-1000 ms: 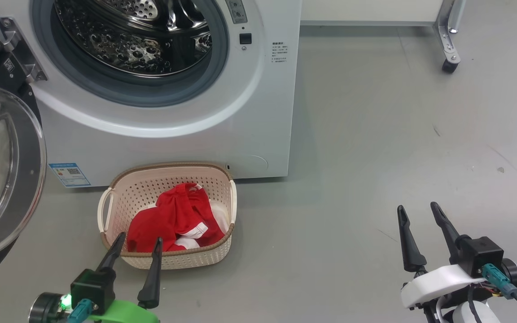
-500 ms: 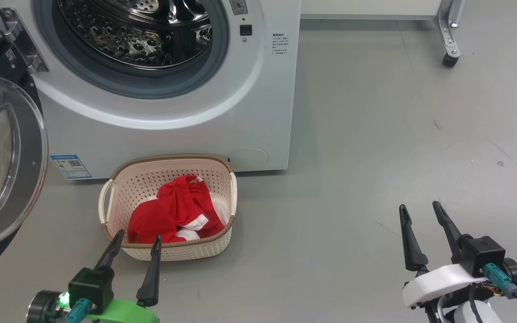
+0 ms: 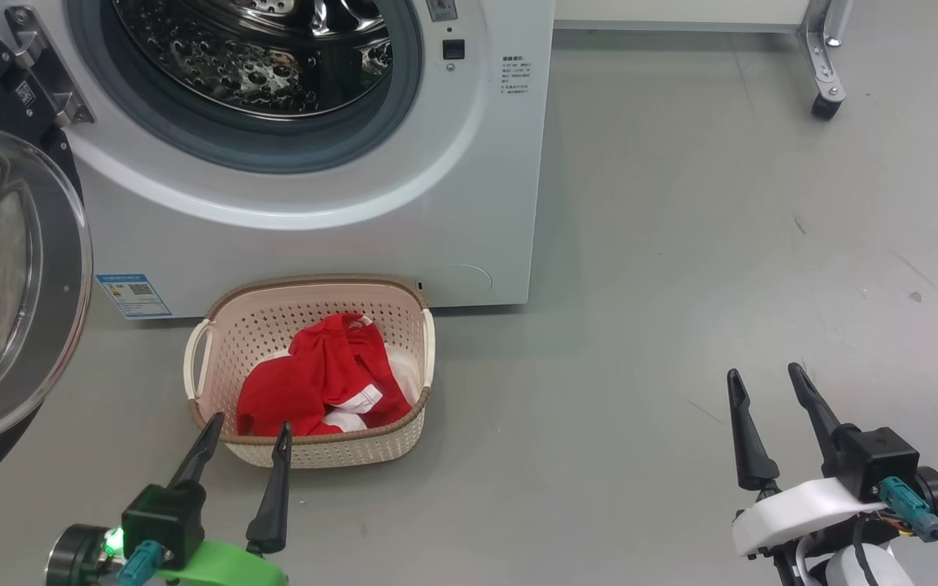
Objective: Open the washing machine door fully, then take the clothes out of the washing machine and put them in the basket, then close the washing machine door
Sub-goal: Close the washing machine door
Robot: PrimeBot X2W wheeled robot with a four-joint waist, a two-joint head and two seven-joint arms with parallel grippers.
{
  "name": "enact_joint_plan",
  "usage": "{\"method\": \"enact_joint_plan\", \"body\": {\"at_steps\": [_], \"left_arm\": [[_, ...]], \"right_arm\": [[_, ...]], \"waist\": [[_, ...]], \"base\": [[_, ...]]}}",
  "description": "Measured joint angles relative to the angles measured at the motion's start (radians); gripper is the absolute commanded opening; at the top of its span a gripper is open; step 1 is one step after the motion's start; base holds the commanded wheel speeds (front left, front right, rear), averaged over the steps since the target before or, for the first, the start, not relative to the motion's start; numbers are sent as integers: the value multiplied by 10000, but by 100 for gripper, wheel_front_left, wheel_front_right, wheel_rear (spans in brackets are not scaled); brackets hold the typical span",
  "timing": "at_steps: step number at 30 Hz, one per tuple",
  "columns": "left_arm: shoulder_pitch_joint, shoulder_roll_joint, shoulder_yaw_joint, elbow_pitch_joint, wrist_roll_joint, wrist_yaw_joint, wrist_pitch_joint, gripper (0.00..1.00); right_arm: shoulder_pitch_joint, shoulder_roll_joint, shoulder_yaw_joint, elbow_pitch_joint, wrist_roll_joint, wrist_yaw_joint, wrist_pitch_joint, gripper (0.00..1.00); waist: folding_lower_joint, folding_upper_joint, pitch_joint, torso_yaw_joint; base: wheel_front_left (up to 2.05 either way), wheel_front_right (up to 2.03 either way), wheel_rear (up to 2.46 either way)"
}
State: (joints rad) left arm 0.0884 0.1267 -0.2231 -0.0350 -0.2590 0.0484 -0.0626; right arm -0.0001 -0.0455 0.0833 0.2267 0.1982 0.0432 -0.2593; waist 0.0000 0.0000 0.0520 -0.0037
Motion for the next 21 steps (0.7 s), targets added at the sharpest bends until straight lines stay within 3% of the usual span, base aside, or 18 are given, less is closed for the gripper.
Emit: {"method": "enact_joint_plan", "body": {"at_steps": [11,21], "left_arm": [[-12,17,-23,-4,71,8,-2,100],[-25,12,123,13,102,173,-50,100]], "right_arm": [[-4,-23,-238,-117,-77,-2,0,100],[-43,-42,-176,-213,-173,81,0,100]], "waist": [[0,0,49,463],[0,0,97,1327]], "base": [[0,0,0],[0,0,0]]}}
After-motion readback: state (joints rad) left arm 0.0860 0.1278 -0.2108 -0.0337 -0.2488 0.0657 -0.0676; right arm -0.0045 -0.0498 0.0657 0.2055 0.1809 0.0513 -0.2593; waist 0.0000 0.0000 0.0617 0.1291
